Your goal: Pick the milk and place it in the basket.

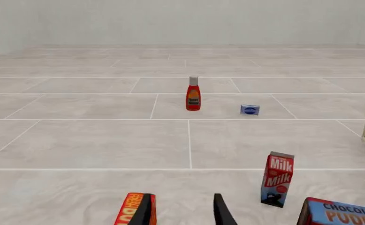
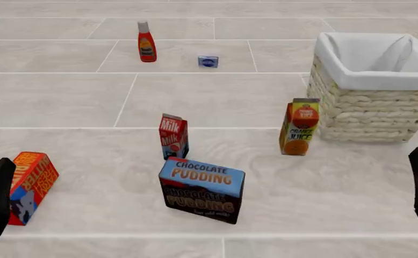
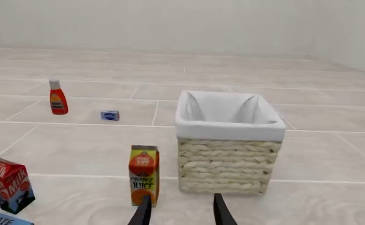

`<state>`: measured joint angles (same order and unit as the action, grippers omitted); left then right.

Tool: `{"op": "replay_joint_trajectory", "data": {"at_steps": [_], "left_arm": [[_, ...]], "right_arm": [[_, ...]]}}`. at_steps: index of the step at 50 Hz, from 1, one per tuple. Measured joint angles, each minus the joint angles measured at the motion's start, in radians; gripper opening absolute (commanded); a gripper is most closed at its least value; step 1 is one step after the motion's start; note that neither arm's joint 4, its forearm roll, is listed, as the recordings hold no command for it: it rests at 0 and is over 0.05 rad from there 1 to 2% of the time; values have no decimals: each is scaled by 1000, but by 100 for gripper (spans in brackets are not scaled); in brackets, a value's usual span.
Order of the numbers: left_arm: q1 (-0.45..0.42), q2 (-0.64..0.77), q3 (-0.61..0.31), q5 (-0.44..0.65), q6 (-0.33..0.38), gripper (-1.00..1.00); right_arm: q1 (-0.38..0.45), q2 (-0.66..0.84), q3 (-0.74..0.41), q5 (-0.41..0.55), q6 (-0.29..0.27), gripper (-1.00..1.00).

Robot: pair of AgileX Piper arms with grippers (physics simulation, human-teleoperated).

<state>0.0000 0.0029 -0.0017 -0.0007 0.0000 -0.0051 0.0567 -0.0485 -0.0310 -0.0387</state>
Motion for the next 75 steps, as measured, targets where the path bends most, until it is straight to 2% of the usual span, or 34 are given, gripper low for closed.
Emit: {"op": "replay_joint_trajectory", "data": {"at_steps": [6, 10, 15, 21, 30, 45, 63, 75], "left_arm": [[0, 2, -1, -1, 0, 100], [0, 3, -2, -1, 0, 100], [0, 4, -2, -1, 0, 100], [0, 4, -2, -1, 0, 100], [0, 4, -2, -1, 0, 100], [0, 5, -3, -1, 0, 100], [0, 5, -3, -1, 0, 100], [0, 5, -3, -1, 0, 100]], "right_arm": [[16, 199, 11, -148, -7, 100], [38, 304, -8, -208, -15, 100], [79, 405, -51, -242, -15, 100], [155, 492, -130, -231, -13, 100], [275, 589, -261, -165, -43, 100], [420, 702, -480, 0, -105, 100], [570, 889, -748, 193, -136, 100], [630, 1006, -906, 306, -135, 100]]}}
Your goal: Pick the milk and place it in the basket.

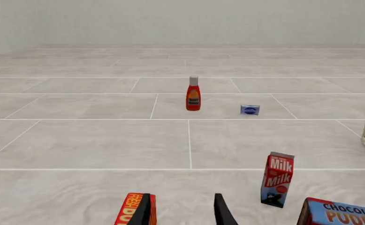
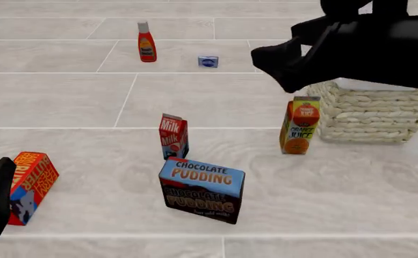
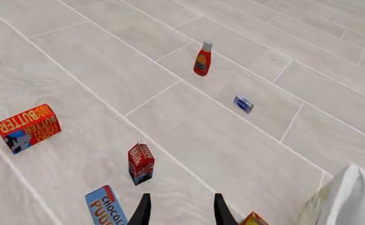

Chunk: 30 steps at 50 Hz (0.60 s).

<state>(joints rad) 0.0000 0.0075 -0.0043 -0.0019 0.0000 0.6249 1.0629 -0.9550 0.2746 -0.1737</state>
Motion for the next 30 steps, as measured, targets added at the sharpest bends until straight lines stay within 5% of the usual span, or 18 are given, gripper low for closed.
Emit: {"op": "replay_joint_trajectory", "data": {"at_steps": [30], "left_arm": [[0, 0, 0, 0, 0, 100]], "right_arm": [[101, 319, -335, 174, 73, 100]]}}
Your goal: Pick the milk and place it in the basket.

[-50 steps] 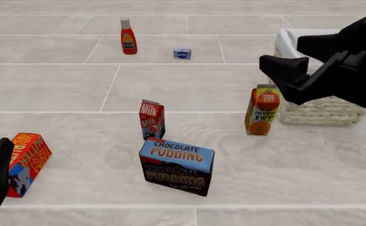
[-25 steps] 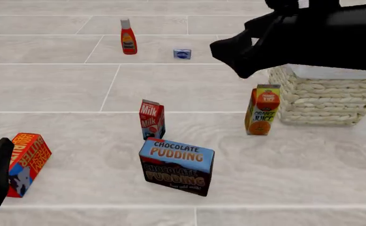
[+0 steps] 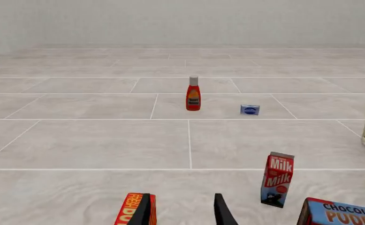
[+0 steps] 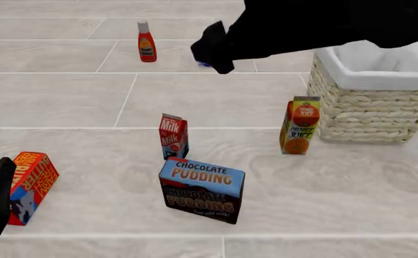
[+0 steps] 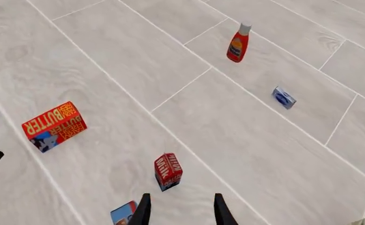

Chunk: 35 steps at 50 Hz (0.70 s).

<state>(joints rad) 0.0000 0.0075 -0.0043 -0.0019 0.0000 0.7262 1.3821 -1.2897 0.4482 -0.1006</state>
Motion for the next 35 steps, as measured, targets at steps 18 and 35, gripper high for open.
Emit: {"op": "replay_joint_trajectory", "data": {"at_steps": [18, 35], "left_arm": [[0, 0, 0, 0, 0, 100], [0, 0, 0, 0, 0, 100]], "right_arm": [[13, 145, -76, -1, 18, 100], [10, 263, -120, -29, 38, 100]]}}
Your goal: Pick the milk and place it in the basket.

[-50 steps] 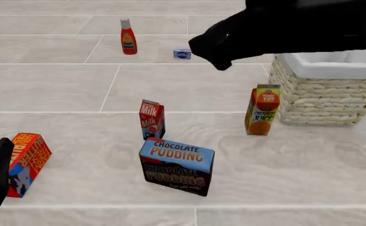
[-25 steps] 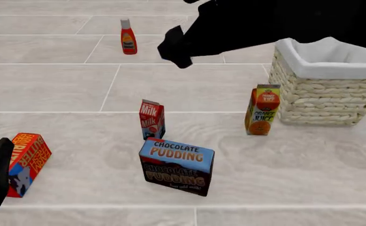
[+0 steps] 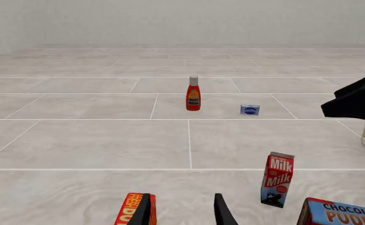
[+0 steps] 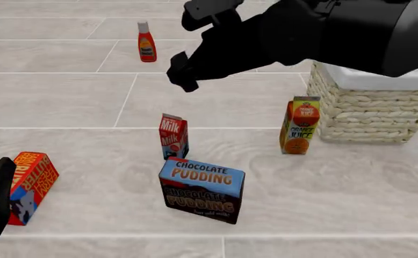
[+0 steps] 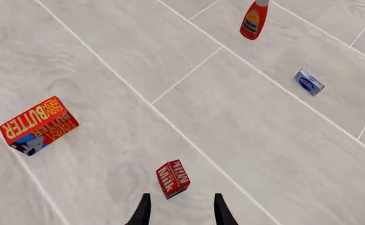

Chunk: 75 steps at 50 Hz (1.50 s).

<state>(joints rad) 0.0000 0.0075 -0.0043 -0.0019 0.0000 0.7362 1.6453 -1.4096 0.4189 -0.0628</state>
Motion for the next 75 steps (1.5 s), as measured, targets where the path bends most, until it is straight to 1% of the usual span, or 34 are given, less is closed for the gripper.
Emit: {"op": "replay_joint_trajectory", "data": {"at_steps": [12, 28, 75], "left_arm": [[0, 0, 0, 0, 0, 100], [0, 0, 0, 0, 0, 100], [0, 0, 0, 0, 0, 100]], "right_arm": [[2, 79, -30, -22, 13, 100], [5, 155, -43, -55, 34, 100], [14, 274, 0, -165, 94, 100]]}}
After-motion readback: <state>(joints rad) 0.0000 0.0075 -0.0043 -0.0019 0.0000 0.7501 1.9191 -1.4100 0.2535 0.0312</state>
